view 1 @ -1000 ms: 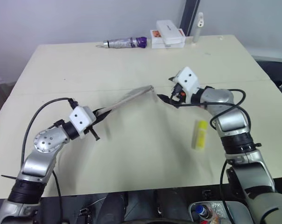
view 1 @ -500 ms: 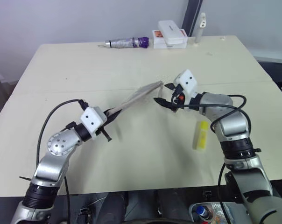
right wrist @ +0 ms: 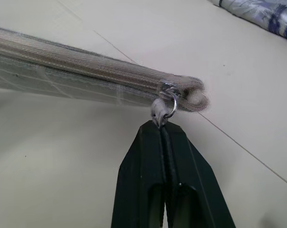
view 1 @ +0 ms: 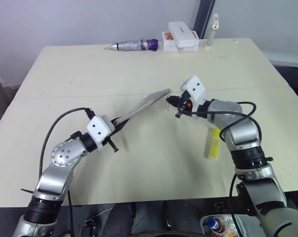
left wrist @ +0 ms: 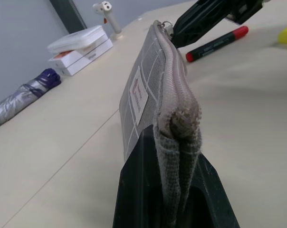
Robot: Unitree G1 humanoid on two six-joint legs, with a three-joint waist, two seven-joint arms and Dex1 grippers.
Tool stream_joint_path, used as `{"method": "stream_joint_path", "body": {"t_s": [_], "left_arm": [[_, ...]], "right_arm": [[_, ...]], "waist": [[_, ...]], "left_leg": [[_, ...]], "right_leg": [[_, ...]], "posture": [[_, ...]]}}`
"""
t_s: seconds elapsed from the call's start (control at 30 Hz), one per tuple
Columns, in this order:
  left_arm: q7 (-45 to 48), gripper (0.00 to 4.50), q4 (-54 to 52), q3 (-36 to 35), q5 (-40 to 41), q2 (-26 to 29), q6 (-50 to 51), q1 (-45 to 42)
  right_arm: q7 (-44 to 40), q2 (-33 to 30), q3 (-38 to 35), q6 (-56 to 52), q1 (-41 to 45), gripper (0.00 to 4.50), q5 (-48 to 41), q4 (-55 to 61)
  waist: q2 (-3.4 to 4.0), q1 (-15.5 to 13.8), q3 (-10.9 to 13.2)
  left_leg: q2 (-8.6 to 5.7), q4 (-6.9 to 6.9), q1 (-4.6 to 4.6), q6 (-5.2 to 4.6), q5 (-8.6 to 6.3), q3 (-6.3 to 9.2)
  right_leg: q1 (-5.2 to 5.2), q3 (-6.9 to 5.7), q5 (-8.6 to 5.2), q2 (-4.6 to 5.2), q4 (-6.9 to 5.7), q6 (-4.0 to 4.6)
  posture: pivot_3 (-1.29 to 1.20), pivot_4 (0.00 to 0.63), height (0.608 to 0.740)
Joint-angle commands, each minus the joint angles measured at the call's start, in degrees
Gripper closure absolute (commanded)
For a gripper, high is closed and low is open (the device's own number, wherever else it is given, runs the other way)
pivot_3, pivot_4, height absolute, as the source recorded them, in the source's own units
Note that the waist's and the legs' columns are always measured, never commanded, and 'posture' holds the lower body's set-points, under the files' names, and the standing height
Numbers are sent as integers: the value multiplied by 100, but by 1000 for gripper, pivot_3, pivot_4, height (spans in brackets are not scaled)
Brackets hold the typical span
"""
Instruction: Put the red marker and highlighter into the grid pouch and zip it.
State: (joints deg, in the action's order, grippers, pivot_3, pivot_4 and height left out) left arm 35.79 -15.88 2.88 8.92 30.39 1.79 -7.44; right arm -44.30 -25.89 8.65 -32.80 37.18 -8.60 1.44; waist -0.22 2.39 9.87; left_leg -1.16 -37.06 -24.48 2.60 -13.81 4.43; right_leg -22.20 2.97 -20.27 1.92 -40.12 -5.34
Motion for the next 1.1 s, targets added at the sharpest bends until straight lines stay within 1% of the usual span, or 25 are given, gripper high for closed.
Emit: {"method": "stream_joint_path", "body": {"t_s": [0.03, 0.37, 0.57, 0.73, 1.1], "left_arm": [[-115, 4500, -123, 56, -141, -88, 7, -51], [-245, 4500, -147, 229, -451, -326, 120, -21], [-375, 4500, 11, 549, -814, -513, 79, -42], [-467, 4500, 188, 664, -935, -709, 80, -183], [-853, 4500, 748, 638, -1261, -954, -77, -520]], "right_arm": [[-266, -78, 352, -40, -53, 4440, -33, 611], [-732, -192, 962, -349, -161, 4440, -216, 1649], [-1030, -245, 1346, -618, -126, 4440, -408, 2409], [-1008, -203, 1496, -788, -77, 4440, -413, 2527], [-974, -243, 1488, -774, -60, 4440, -394, 2556]], "waist": [[0, 1, 0], [-1, -11, 0], [-1, -13, 0], [-2, -31, -1], [-3, -37, -1]], "left_leg": [[0, 0, 0, 0, 0, 0], [0, -1, 0, 0, 0, 2], [-1, -2, 0, 0, 0, 4], [-1, -4, 1, 0, 0, 5], [-2, -6, 1, 0, 0, 5]], "right_leg": [[0, 0, 0, 0, 0, 0], [1, -1, 0, 0, 1, 0], [3, -1, 0, 0, 2, 0], [4, -2, 0, 1, 2, 0], [5, -4, 0, 1, 2, 0]], "posture": [[0, 150, 740], [0, 150, 740], [0, 150, 740], [0, 150, 740], [0, 150, 740]]}}
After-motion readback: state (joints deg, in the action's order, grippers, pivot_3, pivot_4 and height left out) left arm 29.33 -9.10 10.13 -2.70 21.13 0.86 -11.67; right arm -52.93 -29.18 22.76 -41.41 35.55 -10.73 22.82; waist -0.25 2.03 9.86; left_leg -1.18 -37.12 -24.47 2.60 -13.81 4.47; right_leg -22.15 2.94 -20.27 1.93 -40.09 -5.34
